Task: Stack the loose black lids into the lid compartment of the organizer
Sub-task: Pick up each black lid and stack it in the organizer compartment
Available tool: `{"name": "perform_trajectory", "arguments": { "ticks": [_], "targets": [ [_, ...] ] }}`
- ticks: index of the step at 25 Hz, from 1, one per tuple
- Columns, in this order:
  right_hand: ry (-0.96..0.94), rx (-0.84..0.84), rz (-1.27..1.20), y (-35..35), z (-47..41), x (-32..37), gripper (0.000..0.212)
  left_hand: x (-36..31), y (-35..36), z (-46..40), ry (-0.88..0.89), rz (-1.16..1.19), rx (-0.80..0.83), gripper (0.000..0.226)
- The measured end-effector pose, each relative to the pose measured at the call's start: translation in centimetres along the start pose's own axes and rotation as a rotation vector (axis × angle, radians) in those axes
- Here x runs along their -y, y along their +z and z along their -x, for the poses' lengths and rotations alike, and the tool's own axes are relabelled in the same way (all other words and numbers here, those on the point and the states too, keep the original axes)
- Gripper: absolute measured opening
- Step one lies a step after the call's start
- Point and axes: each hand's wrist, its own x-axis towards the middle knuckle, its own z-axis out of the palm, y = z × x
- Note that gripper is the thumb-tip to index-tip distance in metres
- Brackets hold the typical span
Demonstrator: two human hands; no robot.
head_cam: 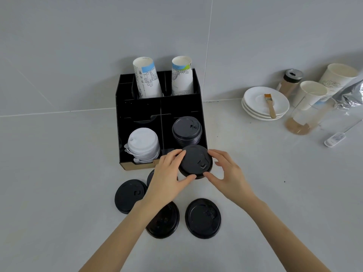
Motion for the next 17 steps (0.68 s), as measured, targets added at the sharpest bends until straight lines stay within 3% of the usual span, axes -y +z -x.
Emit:
{"name": "perform_trajectory", "arguments": {
  "ticks": [11,17],
  "targets": [
    [-0.098,0.020,0.109,-1.7,-5.4,1.7,0.054,-0.9,-0.8,-3.3,-0.081,0.021,-0.281,0.059],
    [-0.124,0.031,0.203,-1.8,-9.4,1.6,0.052,-0.6,-0.7,-6.7,-0.161,0.022,-0.335,0.057]
  ]
}}
